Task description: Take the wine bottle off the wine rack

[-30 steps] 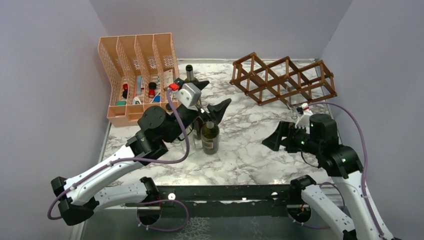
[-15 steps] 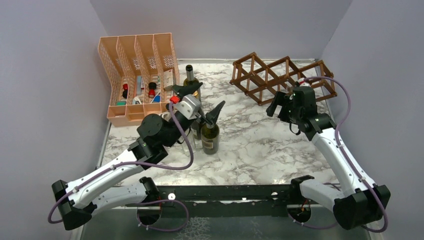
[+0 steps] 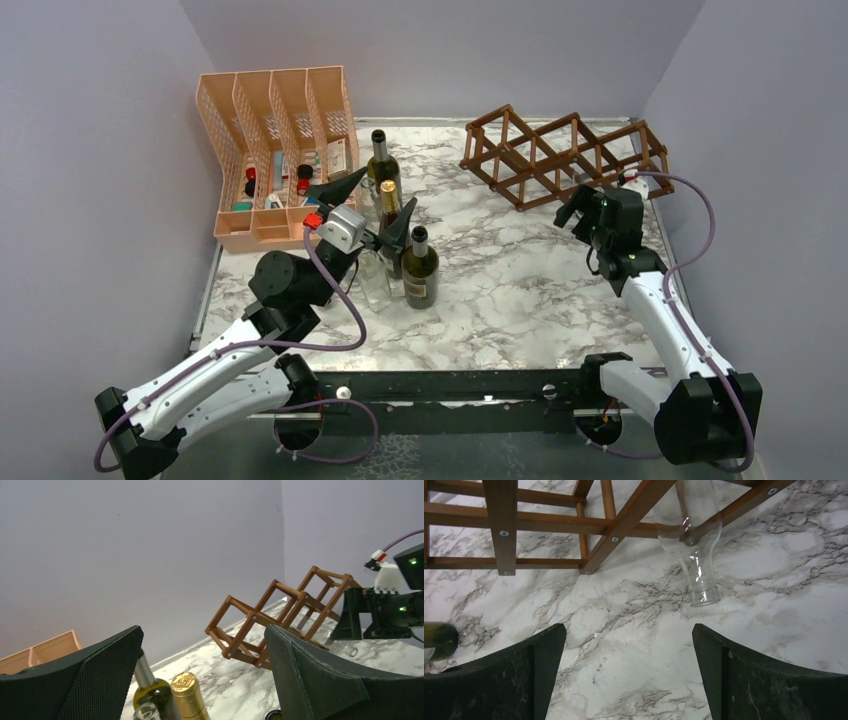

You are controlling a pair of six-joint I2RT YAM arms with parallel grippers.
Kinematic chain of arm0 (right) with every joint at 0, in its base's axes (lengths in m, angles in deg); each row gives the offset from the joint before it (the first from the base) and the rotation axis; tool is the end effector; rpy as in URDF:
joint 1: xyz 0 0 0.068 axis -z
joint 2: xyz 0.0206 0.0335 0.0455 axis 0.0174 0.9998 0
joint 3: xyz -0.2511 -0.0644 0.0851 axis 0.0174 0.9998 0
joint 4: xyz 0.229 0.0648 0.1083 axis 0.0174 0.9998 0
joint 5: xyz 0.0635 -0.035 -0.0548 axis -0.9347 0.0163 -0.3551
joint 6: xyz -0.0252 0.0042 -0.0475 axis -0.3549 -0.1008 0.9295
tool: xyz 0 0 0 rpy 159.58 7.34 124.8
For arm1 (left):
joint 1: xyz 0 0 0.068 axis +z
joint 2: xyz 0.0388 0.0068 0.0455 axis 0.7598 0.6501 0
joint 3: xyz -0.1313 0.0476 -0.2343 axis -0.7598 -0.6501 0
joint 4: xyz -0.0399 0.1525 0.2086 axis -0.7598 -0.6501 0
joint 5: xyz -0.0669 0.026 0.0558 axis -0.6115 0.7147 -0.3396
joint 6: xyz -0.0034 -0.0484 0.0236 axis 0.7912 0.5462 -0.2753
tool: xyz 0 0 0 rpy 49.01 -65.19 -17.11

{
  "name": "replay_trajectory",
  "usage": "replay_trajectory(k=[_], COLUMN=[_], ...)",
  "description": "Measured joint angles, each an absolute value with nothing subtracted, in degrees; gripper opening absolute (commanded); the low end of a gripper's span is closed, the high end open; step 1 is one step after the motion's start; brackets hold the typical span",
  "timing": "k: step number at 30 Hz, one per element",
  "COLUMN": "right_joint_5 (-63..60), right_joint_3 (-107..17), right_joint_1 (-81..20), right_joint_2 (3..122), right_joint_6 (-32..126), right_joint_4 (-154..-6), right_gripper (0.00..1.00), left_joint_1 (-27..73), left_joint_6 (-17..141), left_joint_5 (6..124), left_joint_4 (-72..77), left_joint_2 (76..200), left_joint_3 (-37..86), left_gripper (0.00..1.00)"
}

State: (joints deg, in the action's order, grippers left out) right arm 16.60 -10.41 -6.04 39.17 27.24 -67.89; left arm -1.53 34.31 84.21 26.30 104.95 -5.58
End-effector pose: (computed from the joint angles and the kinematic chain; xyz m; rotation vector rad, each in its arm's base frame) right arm 0.2259 0.0134 0.2680 0.5013 2.0283 0.1459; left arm 0.1114 -0.1264 0.3981 0.4742 1.0403 -0.4369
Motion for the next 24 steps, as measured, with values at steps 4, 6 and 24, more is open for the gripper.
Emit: replay_trajectory(k=[4,6,24], right_joint_5=[16.6,16.6,4.0], right_joint_3=[-10.4,-10.1,0.4], right_joint_1=[-2.9,-1.5,9.7], right_joint_2=[40.2,40.6,48.4], right_joint_6=[28.7,29.3,29.2], right_joint_4=[-71.0,-72.9,-92.4], right_gripper=[1.00,1.00,1.00], left_joint_1=[-0.9,-0.2,7.9], left_joint_6=[32.8,32.6,36.4], left_joint_5=[85.8,86.2,84.5], left_joint_4=[27.9,29.3,33.3], left_joint_2=[103.3,102.4,101.7], left_joint_3=[-7.1,-7.9,-9.5], left_gripper=[0.99,0.99,0.98])
